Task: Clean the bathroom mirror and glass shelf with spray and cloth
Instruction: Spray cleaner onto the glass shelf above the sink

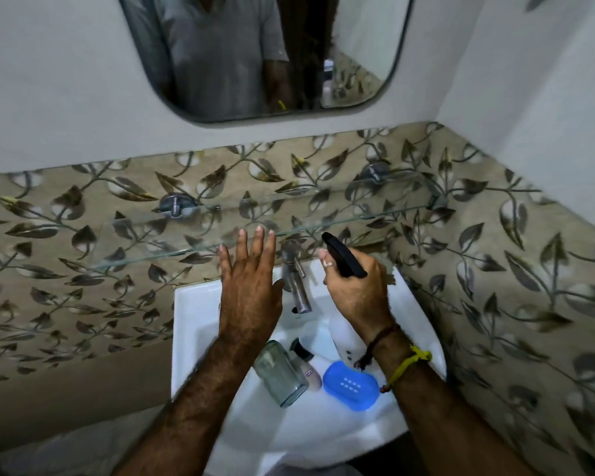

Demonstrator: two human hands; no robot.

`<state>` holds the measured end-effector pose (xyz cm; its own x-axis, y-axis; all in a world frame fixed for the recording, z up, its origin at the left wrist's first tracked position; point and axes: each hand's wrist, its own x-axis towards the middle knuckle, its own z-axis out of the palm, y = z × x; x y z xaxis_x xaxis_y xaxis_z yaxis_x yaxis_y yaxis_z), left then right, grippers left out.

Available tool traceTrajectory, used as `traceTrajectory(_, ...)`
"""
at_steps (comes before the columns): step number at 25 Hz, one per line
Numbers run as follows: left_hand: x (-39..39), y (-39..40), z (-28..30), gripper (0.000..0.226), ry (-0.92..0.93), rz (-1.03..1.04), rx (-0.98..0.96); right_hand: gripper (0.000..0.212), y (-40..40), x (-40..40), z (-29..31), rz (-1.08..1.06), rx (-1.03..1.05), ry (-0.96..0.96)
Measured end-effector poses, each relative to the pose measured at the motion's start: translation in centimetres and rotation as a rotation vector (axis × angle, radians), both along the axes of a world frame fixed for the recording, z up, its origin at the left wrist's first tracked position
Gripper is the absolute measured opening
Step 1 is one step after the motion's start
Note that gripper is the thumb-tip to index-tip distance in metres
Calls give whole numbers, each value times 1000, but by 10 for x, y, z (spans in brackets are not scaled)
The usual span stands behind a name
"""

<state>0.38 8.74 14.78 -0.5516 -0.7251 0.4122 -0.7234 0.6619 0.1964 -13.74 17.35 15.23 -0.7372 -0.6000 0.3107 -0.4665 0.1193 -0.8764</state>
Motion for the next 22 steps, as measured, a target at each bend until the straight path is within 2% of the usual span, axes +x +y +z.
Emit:
traceTrajectory(6, -18, 11, 14, 78, -54, 126, 17, 43, 14, -23, -2, -70, -53, -22)
traceTrajectory(12, -61, 18, 33, 76, -109, -112, 19, 35, 25, -38, 1, -154, -22, -6)
traceTrajectory(17, -85, 22, 40, 66, -212, -120, -41, 26, 38, -51, 3, -218, -69, 31)
traceTrajectory(22, -92, 32, 45, 90, -356, -82, -80, 29, 47, -66, 3, -313, -69, 6)
